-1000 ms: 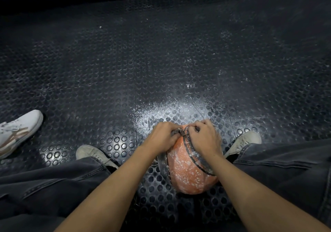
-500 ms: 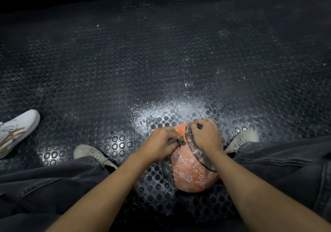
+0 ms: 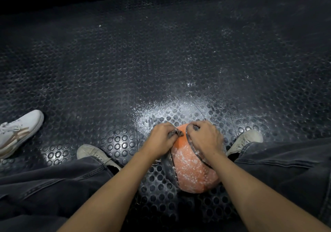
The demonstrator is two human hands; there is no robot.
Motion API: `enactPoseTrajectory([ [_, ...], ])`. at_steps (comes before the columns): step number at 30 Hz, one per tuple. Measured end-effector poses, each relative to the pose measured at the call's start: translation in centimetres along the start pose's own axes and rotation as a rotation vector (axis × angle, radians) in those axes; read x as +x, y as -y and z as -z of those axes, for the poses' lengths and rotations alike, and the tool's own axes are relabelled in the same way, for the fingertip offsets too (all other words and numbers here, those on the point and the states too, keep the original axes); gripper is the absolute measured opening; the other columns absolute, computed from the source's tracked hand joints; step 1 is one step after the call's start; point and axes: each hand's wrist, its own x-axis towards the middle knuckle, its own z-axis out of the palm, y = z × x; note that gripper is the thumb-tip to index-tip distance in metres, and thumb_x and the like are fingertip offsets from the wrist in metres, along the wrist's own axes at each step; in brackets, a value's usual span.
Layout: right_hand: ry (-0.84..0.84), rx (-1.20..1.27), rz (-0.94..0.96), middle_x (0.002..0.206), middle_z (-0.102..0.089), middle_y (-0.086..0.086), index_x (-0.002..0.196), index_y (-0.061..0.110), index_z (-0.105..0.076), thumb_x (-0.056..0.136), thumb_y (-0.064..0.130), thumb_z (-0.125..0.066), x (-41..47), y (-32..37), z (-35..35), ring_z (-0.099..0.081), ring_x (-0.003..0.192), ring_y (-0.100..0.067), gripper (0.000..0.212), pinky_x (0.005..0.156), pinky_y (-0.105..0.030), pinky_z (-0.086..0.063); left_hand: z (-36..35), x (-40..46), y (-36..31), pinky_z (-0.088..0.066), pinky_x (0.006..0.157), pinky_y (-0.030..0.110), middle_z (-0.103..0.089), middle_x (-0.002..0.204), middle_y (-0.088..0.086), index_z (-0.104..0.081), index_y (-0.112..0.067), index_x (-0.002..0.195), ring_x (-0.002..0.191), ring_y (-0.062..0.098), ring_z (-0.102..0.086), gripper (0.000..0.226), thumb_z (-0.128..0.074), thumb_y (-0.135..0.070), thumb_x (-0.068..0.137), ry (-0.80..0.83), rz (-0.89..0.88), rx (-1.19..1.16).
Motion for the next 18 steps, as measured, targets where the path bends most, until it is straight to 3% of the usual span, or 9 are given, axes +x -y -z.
enactPoseTrajectory([
  [3, -0.024, 0.022, -0.026, 0.129, -0.059, 0.006, 0.126, 0.034, -0.063, 0.097, 0.047, -0.05, 0.0, -0.2, -0.2, -0.055, 0.099, -0.012, 0.035, 0.105, -0.049, -0.043, -0.3, 0.2, -0.4, -0.047, 0.075, 0.021, -0.058, 0.089, -0.005, -0.069, -0.011, 0.087, 0.08, 0.009, -0.055, 0.012, -0.061, -0.019, 0.092, -0.04, 0.038, -0.001],
  [7, -0.012, 0.08, -0.032, 0.13, -0.06, 0.009, 0.123, 0.035, -0.065, 0.095, 0.049, -0.052, 0.3, -0.9, 0.2, -0.055, 0.098, -0.01, 0.034, 0.107, -0.053, -0.041, 0.1, -1.5, 0.1, -0.047, 0.078, 0.011, -0.063, 0.096, -0.008, -0.073, -0.016, 0.1, 0.082, 0.001, -0.058, 0.014, -0.063, -0.018, 0.09, 0.09, -0.091, -0.084],
  [10, -0.02, 0.067, -0.032, 0.13, -0.059, 0.009, 0.125, 0.035, -0.064, 0.096, 0.049, -0.051, 0.1, -0.8, 0.2, -0.057, 0.105, -0.013, 0.035, 0.109, -0.055, -0.038, -0.4, -0.5, 0.2, -0.045, 0.074, 0.008, -0.061, 0.09, -0.007, -0.07, -0.013, 0.085, 0.079, 0.006, -0.057, 0.013, -0.059, -0.015, 0.093, -0.033, 0.042, -0.041],
  [12, -0.031, 0.068, -0.055, 0.125, -0.061, 0.009, 0.124, 0.035, -0.065, 0.096, 0.049, -0.05, 0.1, -0.7, 0.1, -0.058, 0.1, -0.012, 0.035, 0.108, -0.054, -0.04, -0.8, -0.1, 0.0, -0.048, 0.076, 0.017, -0.056, 0.086, -0.007, -0.064, -0.014, 0.076, 0.076, 0.005, -0.053, 0.018, -0.059, -0.016, 0.093, -0.084, 0.114, -0.035],
  [13, -0.035, 0.078, -0.066, 0.12, -0.063, 0.01, 0.123, 0.035, -0.065, 0.095, 0.049, -0.051, 0.1, -0.8, 0.1, -0.059, 0.094, -0.011, 0.034, 0.106, -0.052, -0.043, -0.8, -0.4, -0.1, -0.049, 0.078, 0.019, -0.057, 0.088, -0.007, -0.068, -0.014, 0.081, 0.078, 0.004, -0.053, 0.014, -0.06, -0.018, 0.093, -0.072, 0.088, -0.055],
  [16, -0.035, 0.117, -0.084, 0.098, -0.07, 0.012, 0.12, 0.034, -0.067, 0.095, 0.049, -0.052, 0.5, -1.3, 0.3, -0.061, 0.076, -0.008, 0.033, 0.092, -0.038, -0.052, -0.3, -2.0, 0.0, -0.046, 0.08, 0.011, -0.062, 0.097, -0.009, -0.073, -0.02, 0.101, 0.084, -0.002, -0.056, 0.014, -0.064, -0.019, 0.09, 0.067, -0.048, -0.124],
  [18, -0.026, 0.108, -0.079, 0.09, -0.069, 0.013, 0.12, 0.034, -0.068, 0.096, 0.049, -0.052, 0.7, -1.4, 0.4, -0.059, 0.07, -0.006, 0.033, 0.087, -0.033, -0.053, -0.2, -2.0, 0.1, -0.046, 0.075, 0.01, -0.061, 0.095, -0.01, -0.072, -0.019, 0.101, 0.08, -0.001, -0.055, 0.014, -0.062, -0.017, 0.092, 0.06, -0.022, -0.111],
])
